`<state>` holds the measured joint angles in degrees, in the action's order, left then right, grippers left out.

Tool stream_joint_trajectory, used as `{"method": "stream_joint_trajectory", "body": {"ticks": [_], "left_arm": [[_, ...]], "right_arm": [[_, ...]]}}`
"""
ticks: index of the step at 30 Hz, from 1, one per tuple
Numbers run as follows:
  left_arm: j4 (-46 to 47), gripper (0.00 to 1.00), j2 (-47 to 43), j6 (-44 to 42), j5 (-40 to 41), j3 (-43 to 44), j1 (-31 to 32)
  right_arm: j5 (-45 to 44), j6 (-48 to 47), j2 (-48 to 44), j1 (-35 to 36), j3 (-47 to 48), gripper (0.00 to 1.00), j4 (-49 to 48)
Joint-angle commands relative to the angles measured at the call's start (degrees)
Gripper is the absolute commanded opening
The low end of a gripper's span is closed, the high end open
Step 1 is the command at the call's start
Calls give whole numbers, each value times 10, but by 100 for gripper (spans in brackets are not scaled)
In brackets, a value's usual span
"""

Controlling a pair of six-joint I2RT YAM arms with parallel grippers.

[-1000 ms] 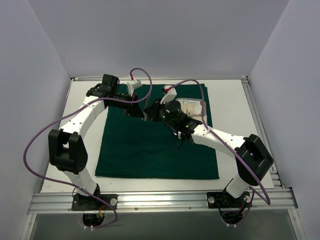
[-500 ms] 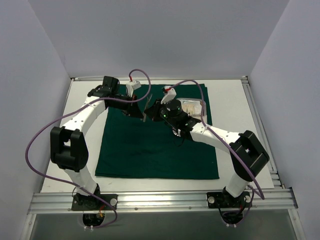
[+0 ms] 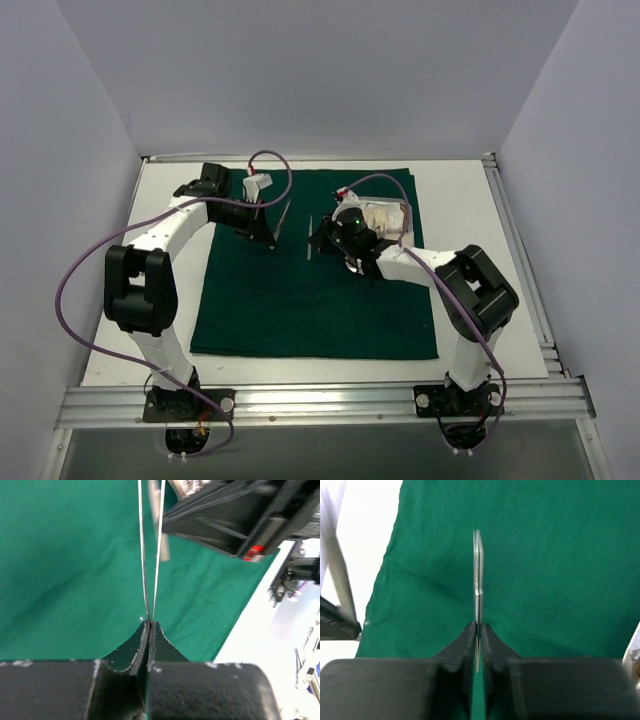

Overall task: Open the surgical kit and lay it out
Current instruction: Place the medical item in the surgical kit.

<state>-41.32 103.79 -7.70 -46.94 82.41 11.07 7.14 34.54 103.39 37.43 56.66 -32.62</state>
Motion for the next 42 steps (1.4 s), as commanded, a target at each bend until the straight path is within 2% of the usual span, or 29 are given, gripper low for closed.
{"method": "stream_joint_trajectory", "body": {"ticks": [1,4,5,12,17,22,29,36,42], "left_arm": [[9,2,9,-4,38,-7,-18],[10,2,1,-7,102,-15,-25],[10,2,-7,-13,149,-23,-25],[-2,2,-24,-62,340,-72,-28],[4,2,-10,-57,394,-88,-42],[5,2,18,-31,405,-76,-47],[-22,2,71,28,367,-58,-47],[-12,2,76,70,346,-64,-49],[-3,2,80,141,325,-68,-60]], "right_arm": [[18,5,8,4,7,0,-17],[7,3,12,8,21,0,19],[3,3,13,12,26,0,39],[14,9,-15,25,3,0,27],[3,10,-40,26,-6,0,32],[-7,9,-52,29,-9,0,38],[-11,6,-66,31,-11,0,41],[-20,8,-77,31,-22,0,38],[-20,9,-79,32,-23,0,37]]}}
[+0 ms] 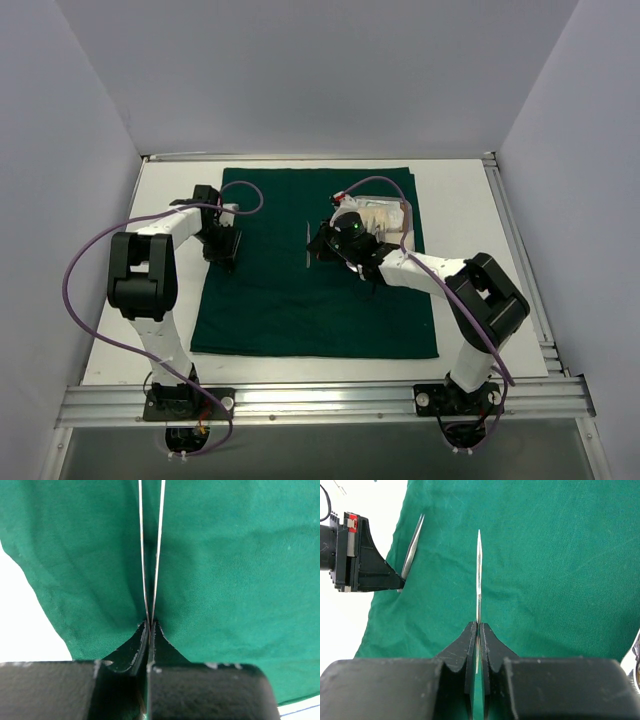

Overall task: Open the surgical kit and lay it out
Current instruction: Place the medical item in the surgical kit.

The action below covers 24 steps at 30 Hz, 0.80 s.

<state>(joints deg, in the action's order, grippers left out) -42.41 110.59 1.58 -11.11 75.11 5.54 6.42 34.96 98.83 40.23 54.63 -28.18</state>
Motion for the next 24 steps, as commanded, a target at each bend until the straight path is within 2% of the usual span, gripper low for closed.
{"method": "stream_joint_trajectory", "body": {"ticks": [1,4,9,13,24], "left_arm": [[10,2,11,51,-33,1,-4],[14,4,11,53,-30,0,-4],[14,15,10,49,-27,-1,-4],[11,19,7,49,-26,1,-9],[-8,25,-51,42,-61,3,-27]], "right_arm": [[-14,4,-34,4,-2,0,-7],[-16,3,-36,4,-2,0,-6],[-16,3,-34,3,-2,0,-8],[-11,2,-32,4,2,0,-10],[17,-4,-48,7,21,0,-27]]}}
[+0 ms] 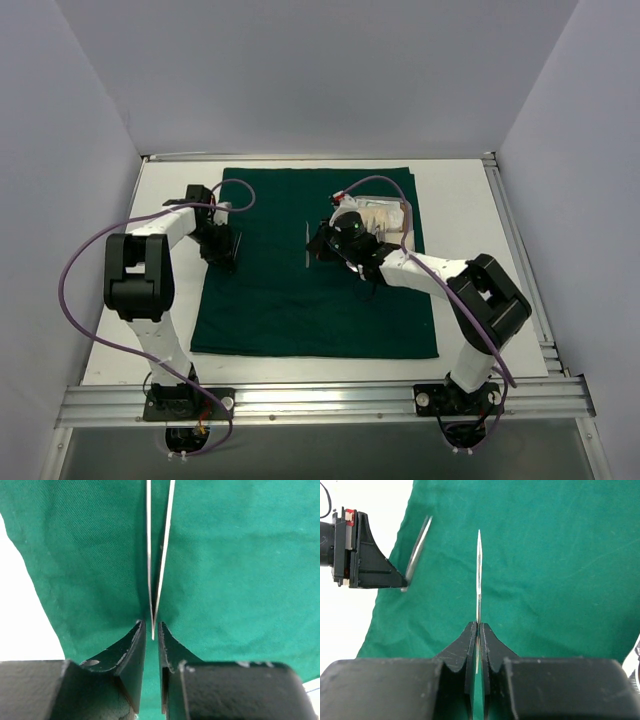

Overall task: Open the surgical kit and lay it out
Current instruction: Place the medical item in the surgical kit.

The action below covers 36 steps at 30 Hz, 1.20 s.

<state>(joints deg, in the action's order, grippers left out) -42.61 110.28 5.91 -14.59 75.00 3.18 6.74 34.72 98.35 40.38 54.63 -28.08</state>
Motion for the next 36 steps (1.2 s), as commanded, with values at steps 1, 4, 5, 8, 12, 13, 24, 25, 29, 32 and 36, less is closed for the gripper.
{"method": "stream_joint_trajectory", "body": {"ticks": [1,4,5,8,12,13,24,25,29,32,36], "left_arm": [[-16,25,-66,-8,-29,12,-3],[-37,25,-113,-53,-26,38,-2],[-41,25,-127,-64,-33,44,-2],[-57,34,-186,-135,-128,64,-3],[-87,49,-236,-239,-347,91,2],[-124,50,-233,-265,-385,102,8],[-106,41,-218,-319,-493,138,47],[-106,40,-216,-318,-496,139,47],[-105,32,-210,-313,-504,138,48],[-89,27,-207,-292,-505,134,49],[-80,22,-204,-284,-507,132,51]], "right_arm": [[16,2,-51,5,22,0,-41],[34,11,-61,6,30,0,-83],[41,15,-61,6,36,0,-97],[76,31,-47,9,45,0,-166],[112,41,-24,15,57,0,-253],[119,42,-20,16,57,0,-269],[194,-2,-44,37,51,0,-360],[194,-3,-46,37,50,0,-360],[195,-4,-50,37,49,0,-363],[196,-3,-48,37,48,0,-368],[202,4,-43,37,49,0,-383]]}}
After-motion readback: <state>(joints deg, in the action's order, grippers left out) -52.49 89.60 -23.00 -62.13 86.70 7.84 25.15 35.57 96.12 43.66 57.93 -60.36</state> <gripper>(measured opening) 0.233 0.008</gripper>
